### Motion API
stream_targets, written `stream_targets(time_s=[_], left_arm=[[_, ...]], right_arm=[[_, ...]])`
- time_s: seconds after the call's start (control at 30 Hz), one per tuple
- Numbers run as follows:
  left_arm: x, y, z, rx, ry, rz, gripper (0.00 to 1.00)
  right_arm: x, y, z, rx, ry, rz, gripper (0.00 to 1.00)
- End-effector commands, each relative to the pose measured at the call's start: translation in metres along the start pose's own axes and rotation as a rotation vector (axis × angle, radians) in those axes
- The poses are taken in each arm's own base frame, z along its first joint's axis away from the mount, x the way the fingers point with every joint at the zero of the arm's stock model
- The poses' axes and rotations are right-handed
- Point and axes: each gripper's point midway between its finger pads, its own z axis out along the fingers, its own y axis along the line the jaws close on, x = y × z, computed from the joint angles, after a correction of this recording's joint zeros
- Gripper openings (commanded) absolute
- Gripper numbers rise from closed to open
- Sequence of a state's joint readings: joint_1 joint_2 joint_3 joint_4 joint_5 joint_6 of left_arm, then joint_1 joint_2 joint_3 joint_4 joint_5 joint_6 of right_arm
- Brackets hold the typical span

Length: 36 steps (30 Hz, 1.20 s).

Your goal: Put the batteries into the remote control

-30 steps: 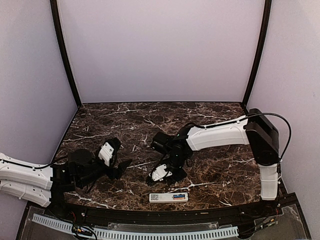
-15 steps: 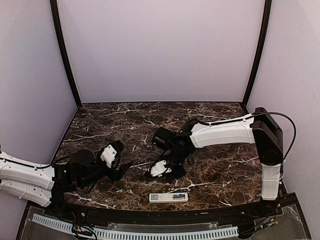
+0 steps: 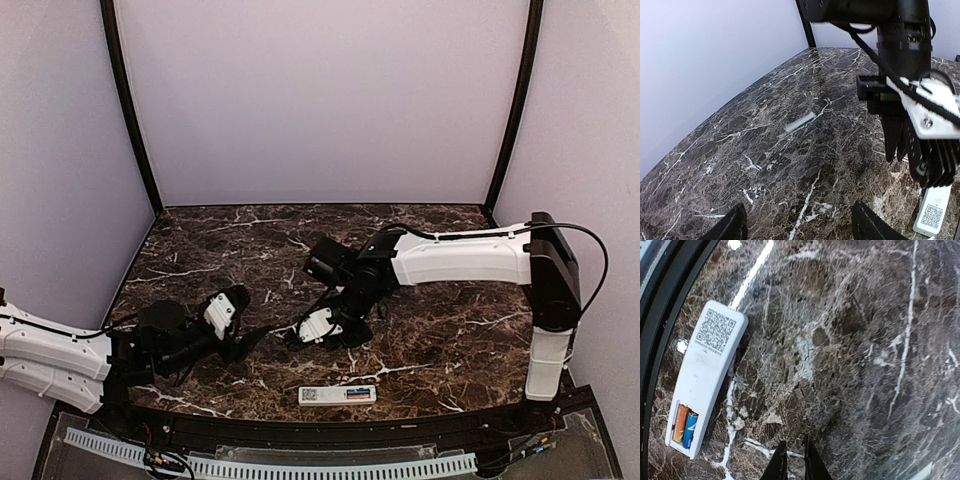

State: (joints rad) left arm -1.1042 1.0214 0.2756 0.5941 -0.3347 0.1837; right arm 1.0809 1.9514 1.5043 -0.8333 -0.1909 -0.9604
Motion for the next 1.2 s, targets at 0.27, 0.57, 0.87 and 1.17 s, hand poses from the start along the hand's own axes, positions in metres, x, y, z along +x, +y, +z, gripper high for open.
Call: stream_targets(time_s=[0.27,0.57,0.87,1.17], left_arm=[[-0.021,-0.010,-0.001,0.057,-0.106,0.016,0.70],[-0.030,0.018,-0.007,-0.077,-0.100,-0.083,0.71],[-0.038,0.053,0.015,-0.239,-0.023,-0.154,0.73],[-0.033,0.067,0.035,-0.243,0.031,-0.172,0.75]], right_arm=[[-0.020,-0.015,-0.049,0.128,-0.078,0.030,0.17],[-0.001,-0.124,-0.157,0.624,-0.346,0.507,0.40],[0.150,-0.240,-0.176,0.742,-0.327,1.410,0.49],[0.232,-0.299,-0.091,0.760,-0.160,1.548,0.47]])
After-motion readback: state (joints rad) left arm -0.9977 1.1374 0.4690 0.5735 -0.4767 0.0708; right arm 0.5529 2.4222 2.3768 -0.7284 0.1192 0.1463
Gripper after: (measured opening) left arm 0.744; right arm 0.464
